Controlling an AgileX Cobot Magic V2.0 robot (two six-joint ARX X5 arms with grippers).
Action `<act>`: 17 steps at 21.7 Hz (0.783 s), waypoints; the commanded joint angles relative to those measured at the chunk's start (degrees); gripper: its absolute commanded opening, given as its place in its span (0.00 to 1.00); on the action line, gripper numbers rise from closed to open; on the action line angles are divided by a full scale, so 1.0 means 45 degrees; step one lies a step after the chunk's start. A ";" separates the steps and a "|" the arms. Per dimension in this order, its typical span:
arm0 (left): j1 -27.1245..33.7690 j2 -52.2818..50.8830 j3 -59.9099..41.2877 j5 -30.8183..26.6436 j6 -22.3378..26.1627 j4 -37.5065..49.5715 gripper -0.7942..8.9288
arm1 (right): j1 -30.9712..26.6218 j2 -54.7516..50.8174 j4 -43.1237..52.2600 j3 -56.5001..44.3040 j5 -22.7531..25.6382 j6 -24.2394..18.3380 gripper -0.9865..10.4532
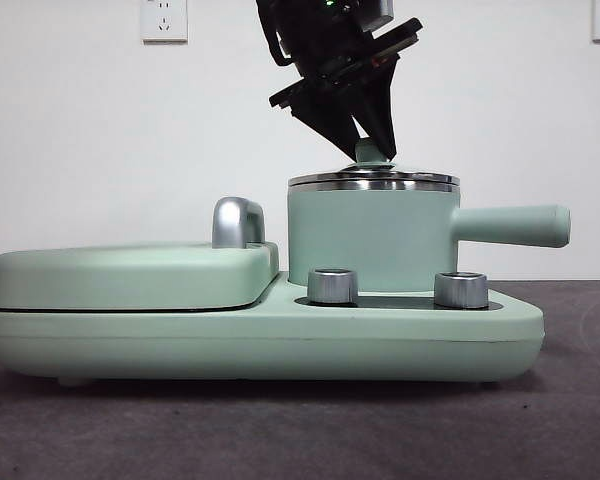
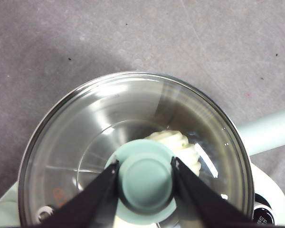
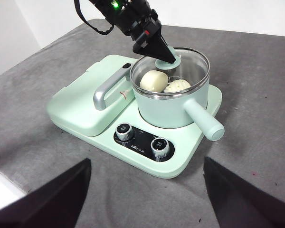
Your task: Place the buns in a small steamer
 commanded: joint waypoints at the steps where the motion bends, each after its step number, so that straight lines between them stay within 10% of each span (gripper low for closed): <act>1: -0.0141 0.0359 0.0350 -0.0049 -0.0238 -0.0189 0.57 | 0.0087 0.0015 0.0146 0.0092 0.0049 0.0141 0.41; 17: 0.0442 -0.7203 0.0151 -0.0049 -0.1010 -0.4862 0.66 | 0.0087 0.0015 0.0155 0.0092 -0.0087 0.0131 0.41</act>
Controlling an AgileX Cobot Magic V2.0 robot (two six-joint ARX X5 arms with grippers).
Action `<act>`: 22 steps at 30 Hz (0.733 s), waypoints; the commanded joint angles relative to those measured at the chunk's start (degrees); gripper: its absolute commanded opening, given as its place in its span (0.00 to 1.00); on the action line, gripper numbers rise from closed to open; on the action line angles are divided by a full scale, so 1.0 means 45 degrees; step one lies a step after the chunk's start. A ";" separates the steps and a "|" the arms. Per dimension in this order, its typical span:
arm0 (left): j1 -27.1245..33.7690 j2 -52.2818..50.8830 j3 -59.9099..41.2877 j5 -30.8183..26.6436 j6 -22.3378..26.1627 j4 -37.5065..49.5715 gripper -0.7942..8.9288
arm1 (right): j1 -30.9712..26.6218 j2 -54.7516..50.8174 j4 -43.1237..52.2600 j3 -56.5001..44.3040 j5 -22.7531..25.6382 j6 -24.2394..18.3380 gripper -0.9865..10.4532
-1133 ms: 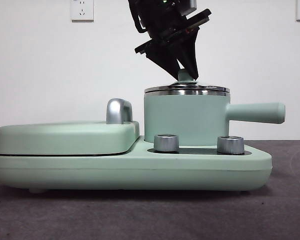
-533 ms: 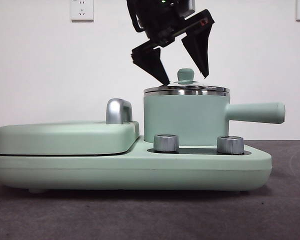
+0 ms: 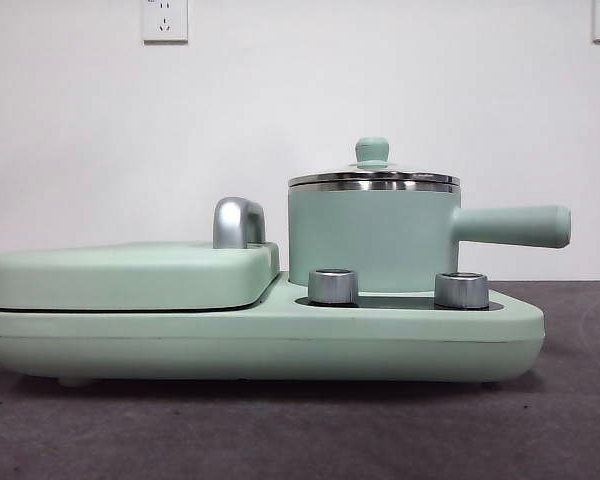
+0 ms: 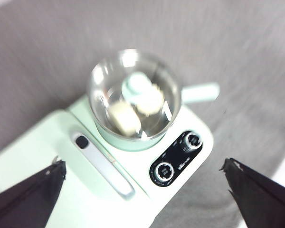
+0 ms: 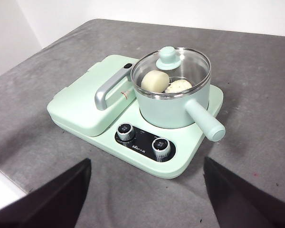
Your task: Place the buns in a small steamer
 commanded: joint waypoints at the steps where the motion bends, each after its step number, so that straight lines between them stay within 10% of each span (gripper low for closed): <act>1: -0.0112 -0.1064 -0.0238 0.0010 0.0170 -0.0228 0.66 | 0.0087 0.0015 0.0146 0.0092 -0.0034 0.0131 0.41; 22: -0.0112 -1.0899 -1.3318 -0.0539 -0.3405 0.3696 0.59 | 0.0087 0.0019 0.0126 0.0092 -0.0816 -0.0355 0.41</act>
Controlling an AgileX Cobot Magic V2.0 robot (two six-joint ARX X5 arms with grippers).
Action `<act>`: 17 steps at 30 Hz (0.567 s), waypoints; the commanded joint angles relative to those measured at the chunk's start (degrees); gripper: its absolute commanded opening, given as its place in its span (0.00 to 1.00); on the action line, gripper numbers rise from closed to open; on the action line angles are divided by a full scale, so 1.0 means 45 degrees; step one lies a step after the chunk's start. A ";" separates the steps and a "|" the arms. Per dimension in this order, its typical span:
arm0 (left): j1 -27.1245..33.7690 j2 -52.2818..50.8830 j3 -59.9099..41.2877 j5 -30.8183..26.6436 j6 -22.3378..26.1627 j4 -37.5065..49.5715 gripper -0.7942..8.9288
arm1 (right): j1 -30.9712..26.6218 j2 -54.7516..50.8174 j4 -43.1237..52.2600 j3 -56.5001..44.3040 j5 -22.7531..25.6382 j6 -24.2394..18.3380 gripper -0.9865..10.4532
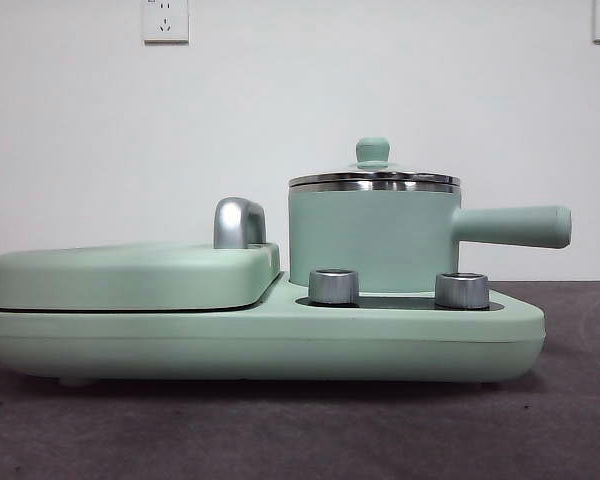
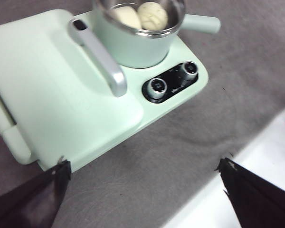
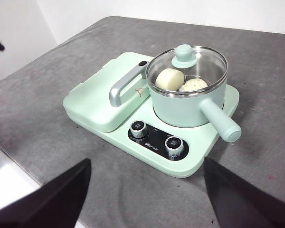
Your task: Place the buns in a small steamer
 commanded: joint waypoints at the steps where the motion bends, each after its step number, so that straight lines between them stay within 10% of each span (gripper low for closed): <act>1: -0.0092 -0.0894 -0.0986 -0.0301 -0.0767 0.0617 0.59 | 0.0087 0.0015 0.0131 0.0092 -0.0053 -0.0146 0.40; 4: -0.0097 -0.1773 -0.1656 -0.0301 -0.1093 0.1025 0.48 | 0.0087 0.0015 0.0131 0.0092 -0.0165 -0.0155 0.37; 6: -0.0097 -0.2152 -0.1749 -0.0301 -0.1020 0.1107 0.11 | 0.0087 0.0015 0.0087 0.0092 -0.0515 -0.0282 0.18; 7: -0.0092 -0.2249 -0.1749 -0.0301 -0.0991 0.1146 0.10 | 0.0087 0.0019 0.0044 0.0092 -0.0748 -0.0500 0.07; 17: -0.0097 -0.2443 -0.1739 -0.0296 -0.0986 0.1253 0.09 | 0.0068 0.0019 0.0049 0.0097 -0.0889 -0.0617 0.11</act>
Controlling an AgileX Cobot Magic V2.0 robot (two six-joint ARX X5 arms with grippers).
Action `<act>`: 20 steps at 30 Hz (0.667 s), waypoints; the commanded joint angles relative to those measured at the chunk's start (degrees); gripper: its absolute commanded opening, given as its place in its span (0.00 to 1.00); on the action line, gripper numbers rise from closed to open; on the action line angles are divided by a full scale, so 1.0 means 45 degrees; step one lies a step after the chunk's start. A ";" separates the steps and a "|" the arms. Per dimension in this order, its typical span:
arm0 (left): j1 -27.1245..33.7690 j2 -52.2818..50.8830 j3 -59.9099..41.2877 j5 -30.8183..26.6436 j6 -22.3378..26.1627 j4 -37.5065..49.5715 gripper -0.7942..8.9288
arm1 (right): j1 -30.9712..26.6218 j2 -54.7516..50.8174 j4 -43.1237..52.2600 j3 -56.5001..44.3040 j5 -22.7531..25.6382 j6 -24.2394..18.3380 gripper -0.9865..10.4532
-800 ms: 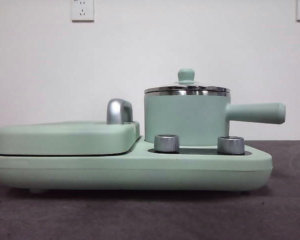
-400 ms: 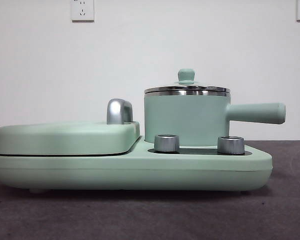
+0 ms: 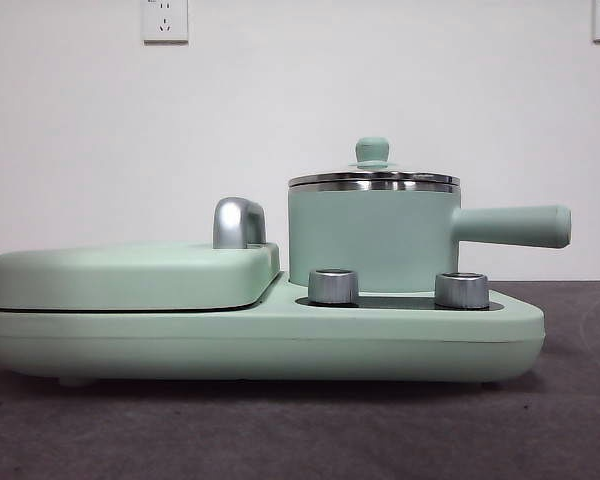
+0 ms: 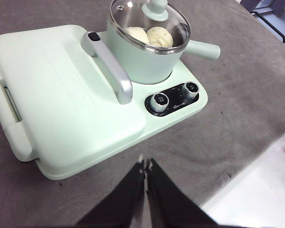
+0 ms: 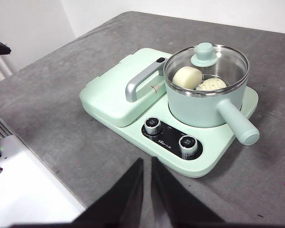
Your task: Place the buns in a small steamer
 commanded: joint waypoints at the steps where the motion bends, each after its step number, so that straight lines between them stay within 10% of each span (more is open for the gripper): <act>1: -0.0097 0.0058 0.0136 -0.0029 0.0000 0.0141 0.09 | 0.0068 0.0019 0.0102 0.0097 0.0005 -0.0107 0.11; 12: 0.0364 -0.0782 -0.0495 -0.0015 0.0000 0.0714 0.09 | 0.0068 0.0019 0.0102 0.0097 0.0000 -0.0112 0.11; 20: 0.4216 -0.3725 -0.4643 -0.0015 0.0000 0.4770 0.09 | 0.0068 0.0019 0.0102 0.0097 0.0000 -0.0112 0.11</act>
